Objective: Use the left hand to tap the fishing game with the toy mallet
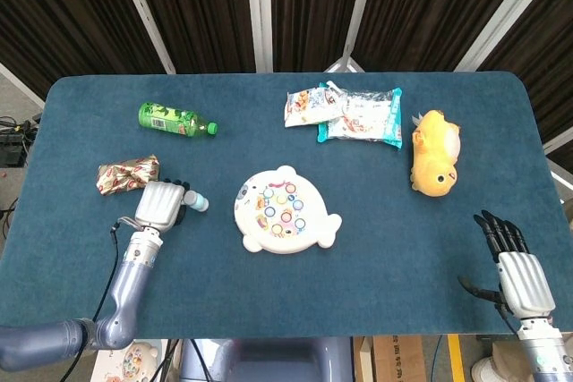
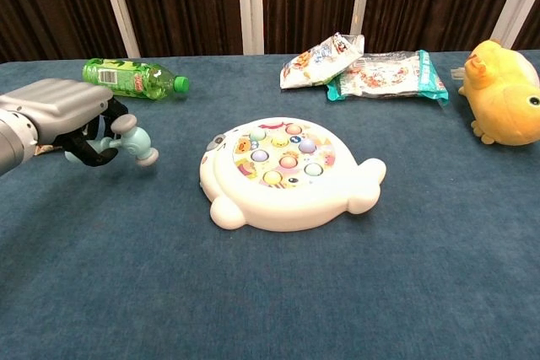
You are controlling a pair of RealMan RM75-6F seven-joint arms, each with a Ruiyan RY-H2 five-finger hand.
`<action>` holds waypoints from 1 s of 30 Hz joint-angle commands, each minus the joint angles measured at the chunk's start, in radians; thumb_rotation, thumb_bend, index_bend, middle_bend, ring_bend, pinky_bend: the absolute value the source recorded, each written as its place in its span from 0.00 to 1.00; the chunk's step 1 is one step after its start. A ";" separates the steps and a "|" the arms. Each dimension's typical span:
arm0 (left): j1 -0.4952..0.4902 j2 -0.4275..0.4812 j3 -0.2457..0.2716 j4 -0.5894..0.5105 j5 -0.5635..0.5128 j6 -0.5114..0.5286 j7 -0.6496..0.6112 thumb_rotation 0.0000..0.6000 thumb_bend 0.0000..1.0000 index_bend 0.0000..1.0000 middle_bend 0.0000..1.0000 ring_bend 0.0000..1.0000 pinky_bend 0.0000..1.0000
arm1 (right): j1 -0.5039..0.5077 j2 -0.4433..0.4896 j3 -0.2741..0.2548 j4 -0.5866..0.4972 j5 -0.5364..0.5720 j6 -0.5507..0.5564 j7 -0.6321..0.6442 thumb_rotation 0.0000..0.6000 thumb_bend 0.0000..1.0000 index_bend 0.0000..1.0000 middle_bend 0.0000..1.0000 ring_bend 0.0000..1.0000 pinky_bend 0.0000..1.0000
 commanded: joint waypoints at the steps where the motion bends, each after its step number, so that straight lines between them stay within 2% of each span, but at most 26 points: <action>1: -0.011 0.009 -0.008 -0.016 0.006 -0.006 0.005 1.00 0.64 0.64 0.53 0.45 0.61 | 0.000 0.001 0.001 -0.001 0.002 -0.001 0.003 1.00 0.23 0.00 0.00 0.00 0.00; 10: -0.055 0.037 -0.050 -0.072 -0.023 -0.013 0.052 1.00 0.64 0.64 0.53 0.45 0.61 | 0.000 0.004 0.004 -0.006 0.013 -0.008 0.012 1.00 0.23 0.00 0.00 0.00 0.00; 19: -0.156 0.049 -0.119 -0.131 -0.109 -0.033 0.165 1.00 0.67 0.66 0.55 0.49 0.64 | 0.002 0.007 0.008 -0.014 0.024 -0.015 0.025 1.00 0.22 0.00 0.00 0.00 0.00; 30: -0.302 0.040 -0.169 -0.107 -0.239 -0.092 0.296 1.00 0.67 0.67 0.56 0.49 0.65 | 0.004 0.016 0.016 -0.020 0.048 -0.030 0.050 1.00 0.23 0.00 0.00 0.00 0.00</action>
